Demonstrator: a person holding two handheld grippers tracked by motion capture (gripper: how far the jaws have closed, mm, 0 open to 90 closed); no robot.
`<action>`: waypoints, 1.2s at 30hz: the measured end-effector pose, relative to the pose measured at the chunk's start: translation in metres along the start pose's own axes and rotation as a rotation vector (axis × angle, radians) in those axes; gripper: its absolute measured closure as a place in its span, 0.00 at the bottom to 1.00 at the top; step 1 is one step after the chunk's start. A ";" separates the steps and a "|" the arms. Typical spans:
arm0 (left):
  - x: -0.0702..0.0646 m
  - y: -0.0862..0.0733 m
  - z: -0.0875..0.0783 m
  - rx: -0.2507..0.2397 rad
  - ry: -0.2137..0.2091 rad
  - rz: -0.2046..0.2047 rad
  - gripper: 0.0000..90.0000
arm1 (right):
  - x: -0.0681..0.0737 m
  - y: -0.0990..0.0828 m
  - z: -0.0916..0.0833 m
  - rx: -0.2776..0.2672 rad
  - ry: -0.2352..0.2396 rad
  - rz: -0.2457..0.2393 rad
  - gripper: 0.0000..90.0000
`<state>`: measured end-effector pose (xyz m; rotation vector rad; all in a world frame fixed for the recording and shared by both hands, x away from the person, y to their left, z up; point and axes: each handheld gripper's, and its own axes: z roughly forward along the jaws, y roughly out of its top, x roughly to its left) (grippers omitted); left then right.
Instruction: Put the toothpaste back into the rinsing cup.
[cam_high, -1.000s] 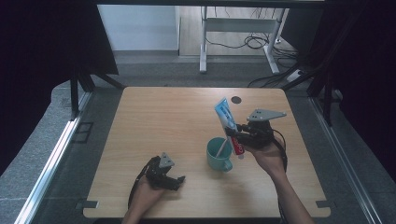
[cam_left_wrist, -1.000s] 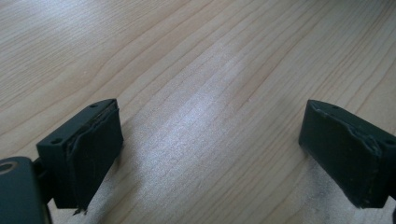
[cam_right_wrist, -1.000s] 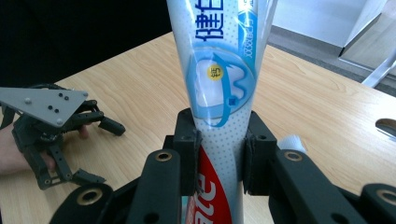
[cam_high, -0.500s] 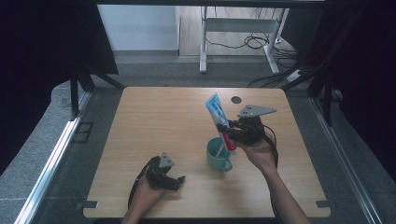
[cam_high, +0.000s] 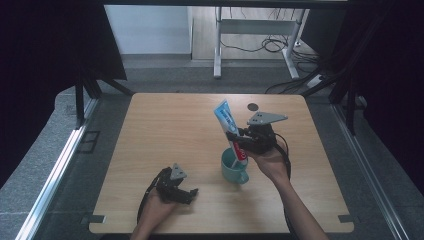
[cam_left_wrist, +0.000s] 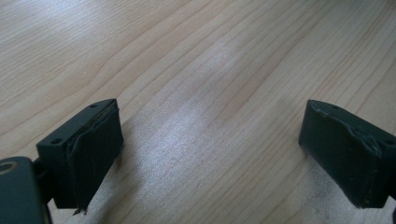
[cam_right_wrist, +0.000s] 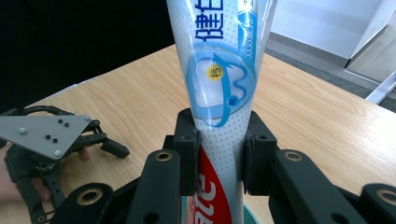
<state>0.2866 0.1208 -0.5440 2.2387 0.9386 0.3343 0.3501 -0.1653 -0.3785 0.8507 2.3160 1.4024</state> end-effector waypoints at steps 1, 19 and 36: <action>0.000 0.000 0.000 0.000 0.000 0.000 0.07 | 0.000 -0.001 0.002 -0.001 -0.002 -0.001 0.79; 0.000 0.000 0.000 -0.002 0.001 0.000 0.07 | 0.001 -0.018 0.020 0.021 0.004 0.003 0.79; 0.000 0.000 0.000 -0.002 0.001 0.000 0.07 | -0.001 -0.041 0.029 0.040 0.016 0.032 0.79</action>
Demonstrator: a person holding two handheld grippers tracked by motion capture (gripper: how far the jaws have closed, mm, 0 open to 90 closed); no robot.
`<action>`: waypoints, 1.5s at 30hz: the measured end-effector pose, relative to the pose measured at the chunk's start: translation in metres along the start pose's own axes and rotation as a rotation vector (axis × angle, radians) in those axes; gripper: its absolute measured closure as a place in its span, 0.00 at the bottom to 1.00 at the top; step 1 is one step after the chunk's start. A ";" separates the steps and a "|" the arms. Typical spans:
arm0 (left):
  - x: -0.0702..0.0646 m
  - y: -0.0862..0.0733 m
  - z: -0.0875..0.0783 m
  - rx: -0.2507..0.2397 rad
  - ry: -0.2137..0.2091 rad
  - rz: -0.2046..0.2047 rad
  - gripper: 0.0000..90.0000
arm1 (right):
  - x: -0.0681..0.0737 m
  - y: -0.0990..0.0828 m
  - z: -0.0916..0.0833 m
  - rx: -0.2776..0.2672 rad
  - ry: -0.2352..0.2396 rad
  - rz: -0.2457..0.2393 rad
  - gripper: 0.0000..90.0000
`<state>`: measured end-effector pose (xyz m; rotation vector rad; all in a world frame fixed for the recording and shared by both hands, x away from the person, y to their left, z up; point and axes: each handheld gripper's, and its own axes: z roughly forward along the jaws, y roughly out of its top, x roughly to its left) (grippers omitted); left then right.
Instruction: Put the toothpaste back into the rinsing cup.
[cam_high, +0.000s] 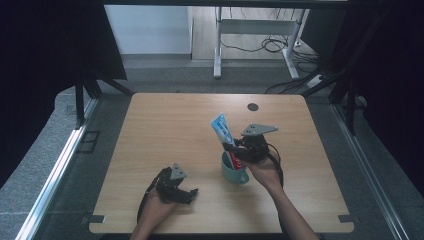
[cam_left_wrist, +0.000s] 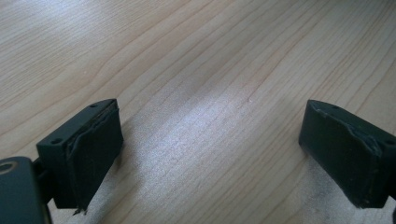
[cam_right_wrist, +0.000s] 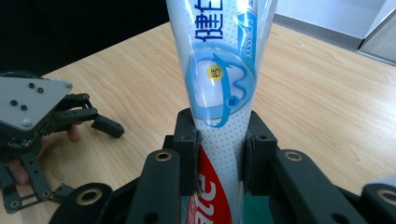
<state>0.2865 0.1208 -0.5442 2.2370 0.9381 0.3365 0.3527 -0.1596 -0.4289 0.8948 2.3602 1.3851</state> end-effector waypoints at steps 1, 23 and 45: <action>0.000 0.000 0.000 0.000 0.000 0.000 0.07 | 0.000 -0.002 0.000 0.002 0.002 0.000 0.79; 0.000 0.000 0.000 -0.001 0.001 0.001 0.07 | -0.004 -0.020 0.003 0.009 0.021 0.023 0.77; 0.000 0.000 0.000 -0.001 0.000 0.001 0.07 | -0.009 -0.037 0.000 0.049 0.057 0.040 0.74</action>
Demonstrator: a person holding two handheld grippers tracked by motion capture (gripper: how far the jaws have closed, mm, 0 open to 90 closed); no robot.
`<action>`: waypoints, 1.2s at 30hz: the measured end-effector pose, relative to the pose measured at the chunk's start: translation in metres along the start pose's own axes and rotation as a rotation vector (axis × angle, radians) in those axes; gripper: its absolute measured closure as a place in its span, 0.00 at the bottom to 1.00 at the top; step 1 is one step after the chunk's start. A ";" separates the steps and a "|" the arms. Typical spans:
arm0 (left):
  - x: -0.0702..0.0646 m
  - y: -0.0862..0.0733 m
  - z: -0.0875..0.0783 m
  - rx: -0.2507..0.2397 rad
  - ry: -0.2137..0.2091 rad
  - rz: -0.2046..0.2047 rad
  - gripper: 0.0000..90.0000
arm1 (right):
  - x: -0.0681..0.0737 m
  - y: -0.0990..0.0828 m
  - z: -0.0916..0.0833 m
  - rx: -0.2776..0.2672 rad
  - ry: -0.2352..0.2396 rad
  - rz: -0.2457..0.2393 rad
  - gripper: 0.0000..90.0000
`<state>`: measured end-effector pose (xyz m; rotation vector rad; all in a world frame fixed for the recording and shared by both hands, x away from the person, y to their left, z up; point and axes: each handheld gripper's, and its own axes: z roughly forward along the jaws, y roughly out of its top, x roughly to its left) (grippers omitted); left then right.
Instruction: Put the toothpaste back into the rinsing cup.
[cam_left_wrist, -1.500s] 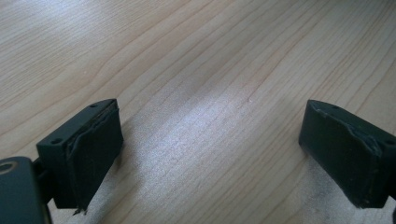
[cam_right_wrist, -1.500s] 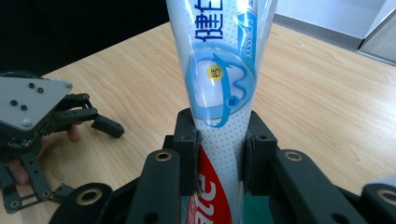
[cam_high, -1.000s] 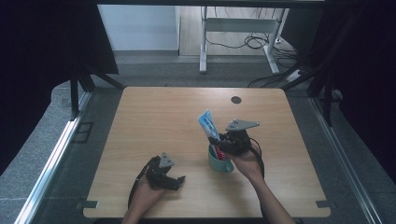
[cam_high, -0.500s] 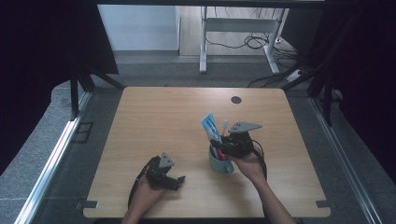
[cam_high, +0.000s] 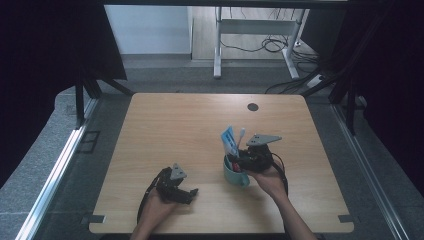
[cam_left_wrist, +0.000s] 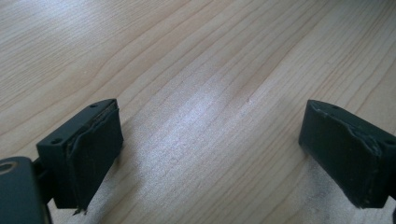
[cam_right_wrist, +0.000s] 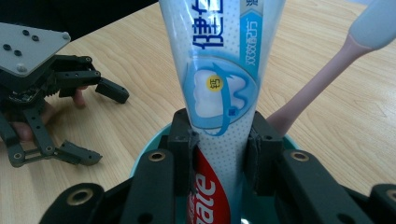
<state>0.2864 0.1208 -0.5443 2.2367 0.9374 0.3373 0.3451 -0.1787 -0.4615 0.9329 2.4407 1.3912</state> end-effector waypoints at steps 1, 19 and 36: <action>0.000 0.000 0.000 0.000 0.000 0.000 0.07 | 0.000 0.000 0.000 0.000 0.000 0.000 0.74; 0.000 0.000 0.000 0.003 -0.001 0.003 0.07 | -0.001 0.002 -0.009 -0.005 0.005 -0.022 0.54; 0.000 0.000 0.000 0.001 0.000 0.000 0.07 | 0.006 0.006 -0.022 0.028 -0.010 -0.058 0.28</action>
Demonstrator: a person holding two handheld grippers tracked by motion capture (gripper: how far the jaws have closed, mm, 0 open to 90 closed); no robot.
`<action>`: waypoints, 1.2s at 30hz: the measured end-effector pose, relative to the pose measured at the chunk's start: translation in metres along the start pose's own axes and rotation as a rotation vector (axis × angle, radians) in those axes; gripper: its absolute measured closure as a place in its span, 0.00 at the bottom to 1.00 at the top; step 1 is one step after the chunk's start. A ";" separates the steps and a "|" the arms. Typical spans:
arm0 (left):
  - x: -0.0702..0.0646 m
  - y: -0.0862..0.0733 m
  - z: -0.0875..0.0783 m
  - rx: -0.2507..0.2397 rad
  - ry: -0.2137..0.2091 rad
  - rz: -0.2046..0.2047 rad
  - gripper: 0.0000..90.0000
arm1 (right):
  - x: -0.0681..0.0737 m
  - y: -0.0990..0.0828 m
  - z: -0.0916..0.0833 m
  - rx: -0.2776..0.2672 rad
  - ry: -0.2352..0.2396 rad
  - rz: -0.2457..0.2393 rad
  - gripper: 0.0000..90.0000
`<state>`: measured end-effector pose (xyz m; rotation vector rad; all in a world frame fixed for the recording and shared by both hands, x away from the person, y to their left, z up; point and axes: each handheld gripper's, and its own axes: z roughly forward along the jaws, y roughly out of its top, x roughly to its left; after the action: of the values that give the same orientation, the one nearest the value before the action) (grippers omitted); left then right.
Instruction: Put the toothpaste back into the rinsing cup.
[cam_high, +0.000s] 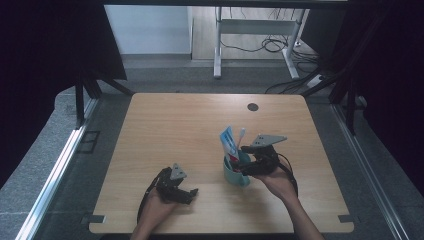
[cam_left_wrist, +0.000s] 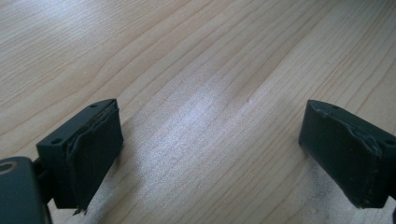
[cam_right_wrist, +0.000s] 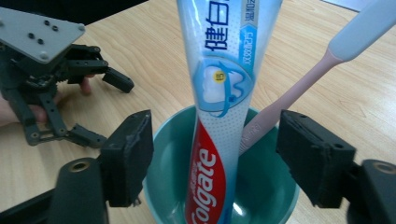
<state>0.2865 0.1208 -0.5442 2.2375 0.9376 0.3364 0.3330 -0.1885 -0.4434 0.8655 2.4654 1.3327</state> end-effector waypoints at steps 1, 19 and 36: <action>0.000 0.000 0.000 0.000 0.000 0.000 0.07 | 0.000 0.000 0.000 0.000 0.000 0.000 0.28; 0.000 0.000 0.000 0.000 0.000 0.000 0.07 | -0.002 -0.010 -0.014 0.052 -0.062 -0.021 0.13; 0.000 0.000 0.000 0.000 0.000 0.001 0.07 | -0.010 -0.028 -0.038 0.051 -0.110 -0.011 0.09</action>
<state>0.2865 0.1208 -0.5442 2.2374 0.9370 0.3372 0.3139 -0.2324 -0.4453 0.9094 2.4264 1.1899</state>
